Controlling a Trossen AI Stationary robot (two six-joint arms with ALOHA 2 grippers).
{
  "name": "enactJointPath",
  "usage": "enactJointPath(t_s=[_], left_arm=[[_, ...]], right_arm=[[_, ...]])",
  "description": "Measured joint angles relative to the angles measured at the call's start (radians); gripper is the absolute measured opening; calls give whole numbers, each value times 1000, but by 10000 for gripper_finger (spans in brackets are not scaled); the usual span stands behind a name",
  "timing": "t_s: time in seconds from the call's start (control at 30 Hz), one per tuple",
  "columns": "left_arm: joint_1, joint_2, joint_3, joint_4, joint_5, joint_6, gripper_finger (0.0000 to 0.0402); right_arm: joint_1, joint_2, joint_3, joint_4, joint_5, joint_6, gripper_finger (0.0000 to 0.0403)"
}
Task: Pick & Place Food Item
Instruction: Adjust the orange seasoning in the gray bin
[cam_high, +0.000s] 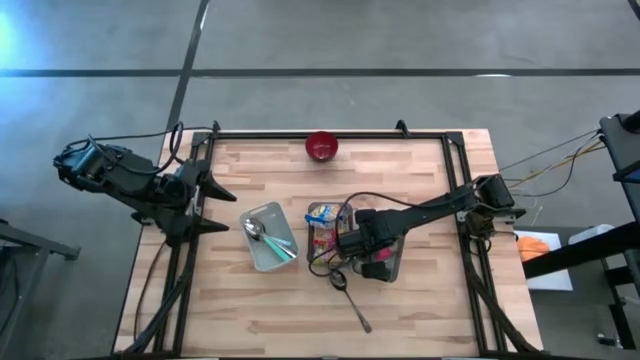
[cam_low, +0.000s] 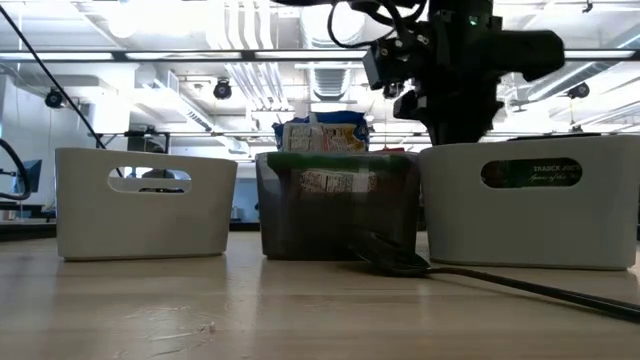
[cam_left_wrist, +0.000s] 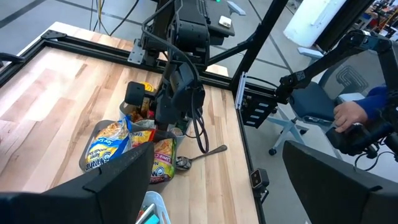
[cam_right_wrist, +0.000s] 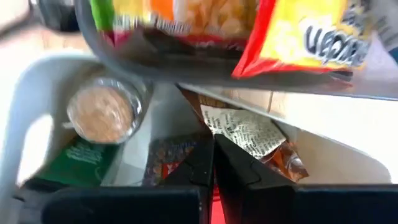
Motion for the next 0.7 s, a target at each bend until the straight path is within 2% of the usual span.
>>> enactJointPath(t_s=[0.7], left_arm=[[0,0,0,0,6,0,361]], right_arm=[[0,-82,39,-27,6,372,8]])
